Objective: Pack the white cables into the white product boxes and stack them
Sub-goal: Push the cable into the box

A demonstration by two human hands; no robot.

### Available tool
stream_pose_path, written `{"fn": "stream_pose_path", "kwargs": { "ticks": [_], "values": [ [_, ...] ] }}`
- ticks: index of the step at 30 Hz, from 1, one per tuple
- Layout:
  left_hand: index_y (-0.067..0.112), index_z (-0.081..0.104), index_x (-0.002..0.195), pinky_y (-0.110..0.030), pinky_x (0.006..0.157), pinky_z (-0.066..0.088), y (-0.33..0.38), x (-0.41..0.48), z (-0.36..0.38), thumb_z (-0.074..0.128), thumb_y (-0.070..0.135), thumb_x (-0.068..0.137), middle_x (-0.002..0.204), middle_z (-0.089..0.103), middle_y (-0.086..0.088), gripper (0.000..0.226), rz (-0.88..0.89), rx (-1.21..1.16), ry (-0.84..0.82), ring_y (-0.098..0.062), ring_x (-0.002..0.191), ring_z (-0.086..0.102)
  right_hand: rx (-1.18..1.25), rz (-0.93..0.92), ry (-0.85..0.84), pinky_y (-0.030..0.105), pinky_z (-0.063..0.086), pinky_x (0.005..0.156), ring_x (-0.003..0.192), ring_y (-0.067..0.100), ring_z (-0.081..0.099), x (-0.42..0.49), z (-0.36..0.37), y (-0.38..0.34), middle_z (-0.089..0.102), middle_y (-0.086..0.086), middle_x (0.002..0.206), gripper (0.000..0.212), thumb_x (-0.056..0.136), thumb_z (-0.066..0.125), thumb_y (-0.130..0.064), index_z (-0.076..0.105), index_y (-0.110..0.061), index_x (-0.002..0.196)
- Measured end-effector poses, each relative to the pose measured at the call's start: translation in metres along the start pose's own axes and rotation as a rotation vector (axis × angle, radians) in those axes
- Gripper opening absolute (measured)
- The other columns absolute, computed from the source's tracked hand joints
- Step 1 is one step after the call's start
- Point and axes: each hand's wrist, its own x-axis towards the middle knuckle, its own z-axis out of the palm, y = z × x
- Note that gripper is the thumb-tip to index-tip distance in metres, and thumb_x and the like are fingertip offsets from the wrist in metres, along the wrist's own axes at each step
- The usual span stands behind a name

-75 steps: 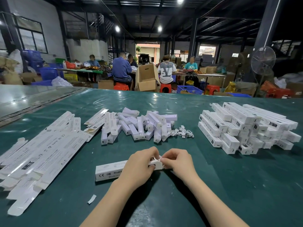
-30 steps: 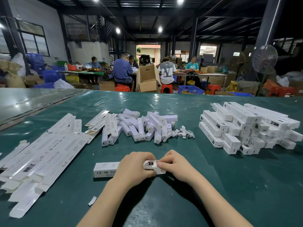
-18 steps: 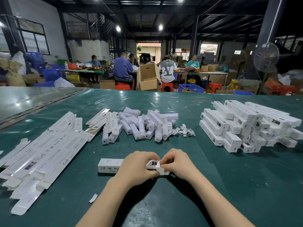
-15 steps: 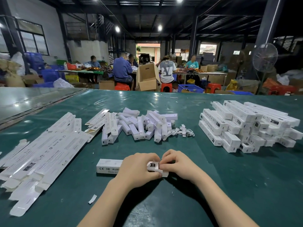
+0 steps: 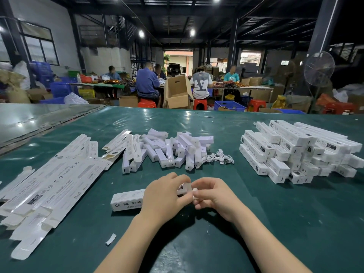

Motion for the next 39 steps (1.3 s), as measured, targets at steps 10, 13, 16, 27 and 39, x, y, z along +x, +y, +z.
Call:
{"fn": "stream_pose_path", "kwargs": {
  "ticks": [10,13,16,27,39],
  "values": [
    [0.027,0.043,0.075,-0.022,0.054,0.021,0.006,0.003,-0.006,0.053,0.027,0.081,0.067,0.037,0.011,0.011,0.092,-0.092,0.034,-0.01,0.065,0.035,0.31,0.015,-0.003,0.022,0.052,0.05,0.052,0.016,0.062,-0.002,-0.001,-0.001,0.064,0.011,0.063,0.018,0.083,0.051,0.015,0.061,0.0,0.086],
    [0.025,0.042,0.071,-0.023,0.058,0.023,0.007,0.003,-0.007,0.057,0.022,0.079,0.065,0.037,0.011,0.017,0.092,-0.144,0.026,-0.01,0.062,0.036,0.279,0.016,-0.015,0.022,0.051,0.049,0.05,0.015,0.06,-0.004,0.002,-0.002,0.064,0.01,0.062,0.016,0.083,0.054,0.012,0.062,-0.002,0.083],
    [0.019,0.044,0.07,-0.025,0.061,0.029,0.008,0.002,-0.005,0.058,0.021,0.08,0.067,0.037,0.009,0.017,0.079,-0.125,0.02,-0.014,0.063,0.038,0.274,0.013,-0.026,0.022,0.05,0.049,0.049,0.013,0.058,-0.003,0.01,-0.002,0.065,0.009,0.063,0.013,0.082,0.057,0.008,0.062,-0.004,0.079],
    [0.037,0.032,0.099,-0.011,0.058,0.032,-0.009,0.003,-0.011,0.059,0.015,0.071,0.083,0.046,0.017,0.044,0.069,-0.24,-0.275,-0.002,0.074,0.047,0.182,0.076,0.058,0.02,0.051,0.045,0.045,0.014,0.058,-0.001,0.021,-0.004,0.065,0.007,0.059,0.016,0.082,0.056,0.013,0.06,-0.001,0.077],
    [0.061,0.027,0.085,-0.011,0.066,0.038,-0.007,0.004,-0.004,0.069,0.024,0.073,0.079,0.052,0.016,0.057,0.03,-0.291,-0.123,0.004,0.076,0.049,0.136,0.008,0.154,0.021,0.05,0.048,0.044,0.013,0.056,-0.003,0.025,-0.003,0.059,0.009,0.059,0.019,0.08,0.058,0.013,0.055,-0.003,0.07]
  ]
}}
